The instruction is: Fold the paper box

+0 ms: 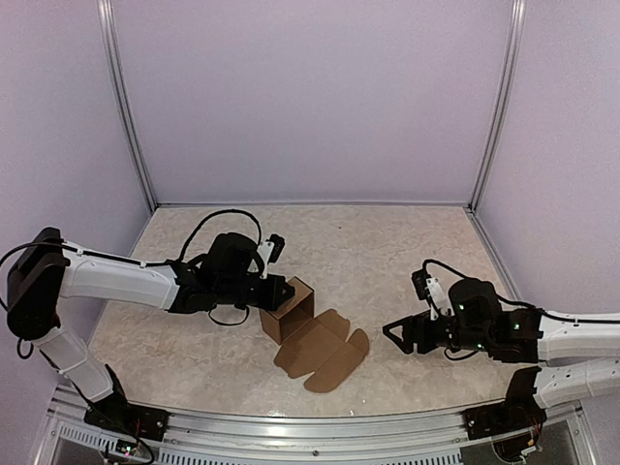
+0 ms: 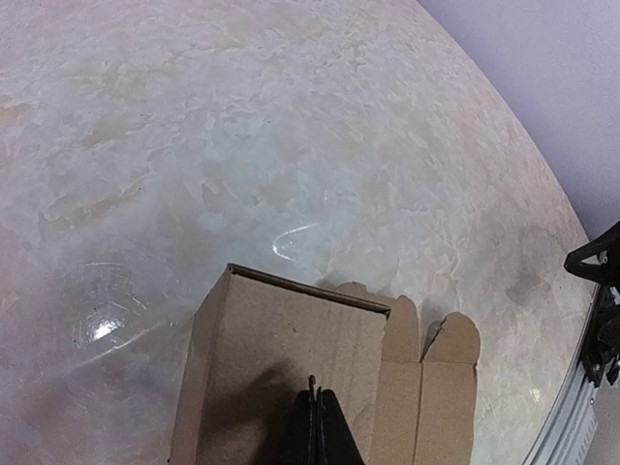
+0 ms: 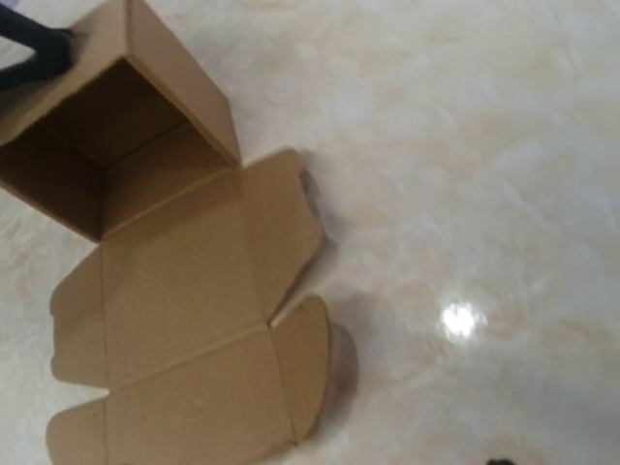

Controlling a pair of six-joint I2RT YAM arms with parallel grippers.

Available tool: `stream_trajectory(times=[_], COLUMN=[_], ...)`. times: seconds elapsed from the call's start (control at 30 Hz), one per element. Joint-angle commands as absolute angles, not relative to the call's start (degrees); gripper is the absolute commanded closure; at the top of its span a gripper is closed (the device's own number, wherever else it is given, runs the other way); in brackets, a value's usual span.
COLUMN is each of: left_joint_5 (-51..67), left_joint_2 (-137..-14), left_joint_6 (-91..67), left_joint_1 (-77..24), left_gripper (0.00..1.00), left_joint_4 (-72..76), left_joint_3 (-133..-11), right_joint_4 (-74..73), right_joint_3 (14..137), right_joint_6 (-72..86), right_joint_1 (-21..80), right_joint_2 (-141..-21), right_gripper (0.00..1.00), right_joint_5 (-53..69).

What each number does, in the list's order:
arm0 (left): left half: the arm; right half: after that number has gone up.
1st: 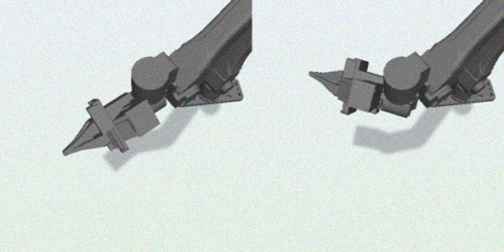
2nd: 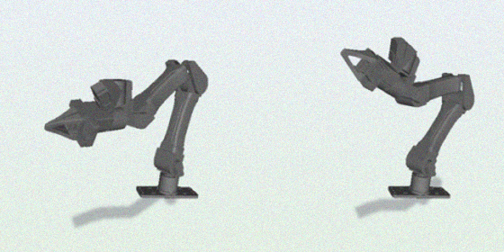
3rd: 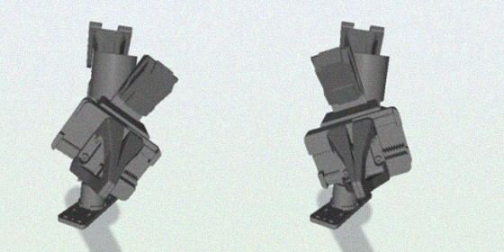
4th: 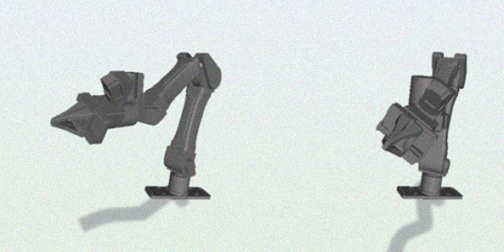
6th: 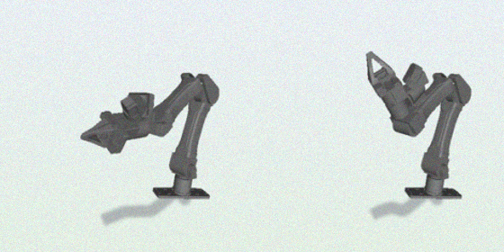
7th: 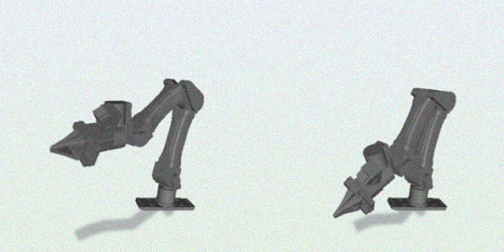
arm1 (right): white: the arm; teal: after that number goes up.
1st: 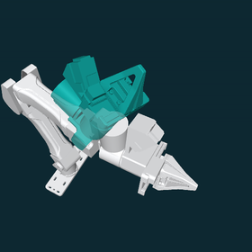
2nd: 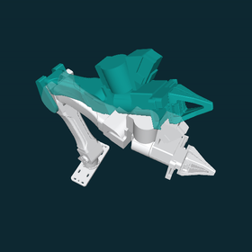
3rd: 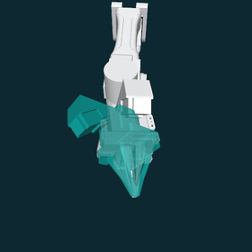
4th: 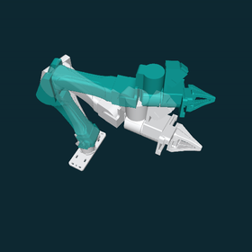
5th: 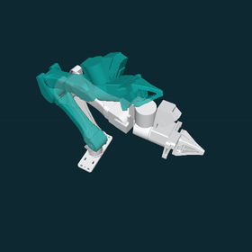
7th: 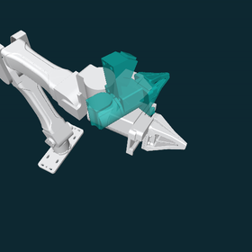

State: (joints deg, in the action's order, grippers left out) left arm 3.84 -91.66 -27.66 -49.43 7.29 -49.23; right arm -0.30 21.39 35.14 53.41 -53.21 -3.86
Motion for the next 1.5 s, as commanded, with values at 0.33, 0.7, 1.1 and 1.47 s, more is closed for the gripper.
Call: stream_trajectory(times=[0.33, 0.7, 1.1, 1.47], left_joint_5=[2.8, 2.1, 2.1, 1.9], left_joint_2=[-91.9, -91.1, -90.5, -90.7], left_joint_6=[-28.1, -28.4, -28.7, -29.2], left_joint_1=[-50.5, -51.3, -51.8, -52.0], left_gripper=[1.00, 1.00, 1.00, 1.00], left_joint_4=[2.8, 2.7, 2.2, 3.0], left_joint_3=[-49.8, -50.0, -49.1, -48.5], right_joint_4=[3.3, 15.3, 27.3, 38.0], right_joint_3=[19.3, 18.5, 19.0, 17.9], right_joint_6=[44.3, 47.3, 49.9, 55.2], right_joint_1=[45.7, 44.7, 44.6, 46.1], right_joint_2=[-60.5, -71.4, -83.2, -90.6], right_gripper=[0.25, 0.27, 0.30, 0.32], right_joint_5=[13.2, 18.9, 21.8, 26.1])
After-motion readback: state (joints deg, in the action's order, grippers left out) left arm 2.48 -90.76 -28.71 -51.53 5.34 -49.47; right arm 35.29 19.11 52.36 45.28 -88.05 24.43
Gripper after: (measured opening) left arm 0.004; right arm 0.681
